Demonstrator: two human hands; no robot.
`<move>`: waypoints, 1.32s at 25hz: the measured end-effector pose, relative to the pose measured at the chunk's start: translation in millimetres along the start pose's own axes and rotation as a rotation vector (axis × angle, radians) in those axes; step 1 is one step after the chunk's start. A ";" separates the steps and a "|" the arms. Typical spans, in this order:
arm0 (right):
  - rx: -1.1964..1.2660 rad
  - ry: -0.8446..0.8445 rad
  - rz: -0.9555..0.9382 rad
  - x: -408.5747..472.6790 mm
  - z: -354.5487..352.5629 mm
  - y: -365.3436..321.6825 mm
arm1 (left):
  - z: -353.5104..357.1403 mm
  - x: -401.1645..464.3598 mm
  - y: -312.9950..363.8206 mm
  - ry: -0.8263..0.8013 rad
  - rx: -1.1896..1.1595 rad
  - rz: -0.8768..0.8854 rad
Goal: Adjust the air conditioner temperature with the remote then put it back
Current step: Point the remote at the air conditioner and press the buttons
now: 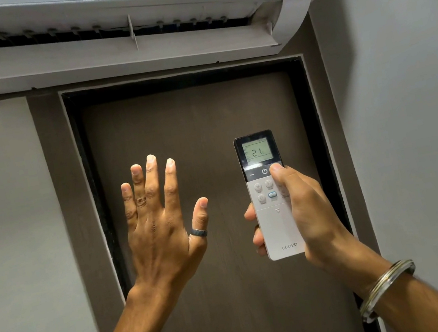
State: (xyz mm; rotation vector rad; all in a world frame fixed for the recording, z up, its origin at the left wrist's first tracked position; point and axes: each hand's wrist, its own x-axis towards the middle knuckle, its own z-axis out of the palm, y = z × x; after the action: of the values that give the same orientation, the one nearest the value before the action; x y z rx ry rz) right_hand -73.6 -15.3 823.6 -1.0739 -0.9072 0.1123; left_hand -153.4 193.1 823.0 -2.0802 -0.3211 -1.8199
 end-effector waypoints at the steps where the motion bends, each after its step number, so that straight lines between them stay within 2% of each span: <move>1: 0.003 0.001 0.001 0.2 -0.2 -0.6 | -0.3 0.5 -0.1 0.001 0.002 0.000; 19: -0.070 0.032 -0.015 -0.1 -4.0 2.9 | 3.6 0.8 1.0 0.009 -0.006 0.001; 33: -0.015 0.033 -0.010 1.5 -6.9 5.6 | 7.7 1.3 2.8 -0.002 -0.023 -0.003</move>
State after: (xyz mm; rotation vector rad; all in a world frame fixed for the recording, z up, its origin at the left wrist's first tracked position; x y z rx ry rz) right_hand -66.1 -16.6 818.9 -1.0819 -0.8849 0.0802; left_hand -145.1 193.5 823.1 -2.0976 -0.3054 -1.8318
